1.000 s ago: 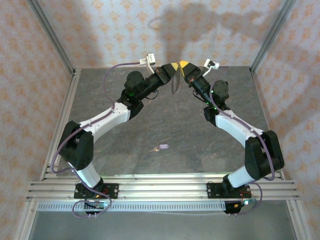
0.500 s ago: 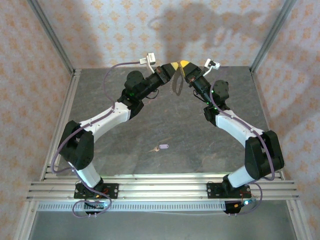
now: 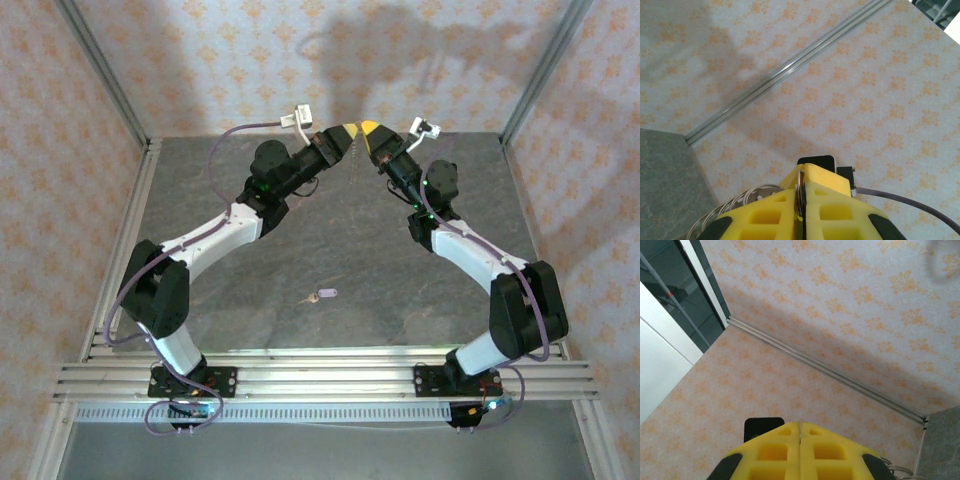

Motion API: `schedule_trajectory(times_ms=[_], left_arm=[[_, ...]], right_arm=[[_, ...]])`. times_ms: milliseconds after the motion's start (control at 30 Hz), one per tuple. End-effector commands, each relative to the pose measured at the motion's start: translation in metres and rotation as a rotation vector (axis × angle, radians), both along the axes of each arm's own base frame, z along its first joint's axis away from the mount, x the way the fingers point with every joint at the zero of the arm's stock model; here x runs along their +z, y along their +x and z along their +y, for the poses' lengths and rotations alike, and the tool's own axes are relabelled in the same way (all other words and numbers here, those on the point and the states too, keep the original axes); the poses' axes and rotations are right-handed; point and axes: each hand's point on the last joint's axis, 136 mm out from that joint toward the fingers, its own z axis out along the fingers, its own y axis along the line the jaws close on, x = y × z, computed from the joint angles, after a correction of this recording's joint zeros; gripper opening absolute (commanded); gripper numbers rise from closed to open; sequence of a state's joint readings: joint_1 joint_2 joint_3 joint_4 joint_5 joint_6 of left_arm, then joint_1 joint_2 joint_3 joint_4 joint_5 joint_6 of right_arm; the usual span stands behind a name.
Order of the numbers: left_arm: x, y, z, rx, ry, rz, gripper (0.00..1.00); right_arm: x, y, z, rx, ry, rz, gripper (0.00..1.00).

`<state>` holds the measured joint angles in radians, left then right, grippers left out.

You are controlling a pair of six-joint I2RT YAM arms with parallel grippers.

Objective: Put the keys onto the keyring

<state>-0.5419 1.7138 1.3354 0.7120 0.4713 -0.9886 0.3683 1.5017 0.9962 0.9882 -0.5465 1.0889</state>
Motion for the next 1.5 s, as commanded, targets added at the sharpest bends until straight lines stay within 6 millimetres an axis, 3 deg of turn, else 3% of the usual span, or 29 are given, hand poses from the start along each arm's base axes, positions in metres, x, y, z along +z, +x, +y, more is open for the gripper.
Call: schedule_trajectory(times_ms=[0,433,833,967,1100,1267,1367,1400,1467], left_arm=[[0.015,-0.005,-0.009,-0.030,-0.001,-0.064,0.14],[0.012,-0.006,-0.008,-0.029,-0.010,-0.060,0.00],[0.001,-0.010,0.003,0.011,0.018,-0.059,0.00],[-0.002,-0.012,0.013,0.033,0.054,-0.077,0.00],[-0.011,-0.013,0.026,0.059,0.109,-0.072,0.00],[-0.019,-0.016,0.048,0.097,0.182,-0.067,0.00],[-0.020,-0.023,0.064,0.123,0.235,-0.082,0.00],[-0.020,-0.026,0.069,0.130,0.253,-0.088,0.00],[-0.021,-0.030,0.080,0.143,0.276,-0.094,0.00]], right_arm=[[0.023,-0.019,0.008,0.065,-0.001,-0.083,0.00],[0.022,-0.019,0.007,0.055,-0.004,-0.078,0.00],[0.020,-0.016,0.003,0.024,-0.006,-0.058,0.01],[0.017,-0.017,-0.002,-0.016,-0.039,-0.043,0.34],[0.013,-0.022,-0.008,-0.055,-0.109,-0.020,0.43],[-0.014,-0.033,-0.017,-0.071,-0.220,0.060,0.44],[-0.046,-0.047,-0.021,-0.065,-0.322,0.133,0.44],[-0.065,-0.049,-0.022,-0.060,-0.370,0.178,0.44],[-0.081,-0.065,-0.027,-0.051,-0.429,0.210,0.44]])
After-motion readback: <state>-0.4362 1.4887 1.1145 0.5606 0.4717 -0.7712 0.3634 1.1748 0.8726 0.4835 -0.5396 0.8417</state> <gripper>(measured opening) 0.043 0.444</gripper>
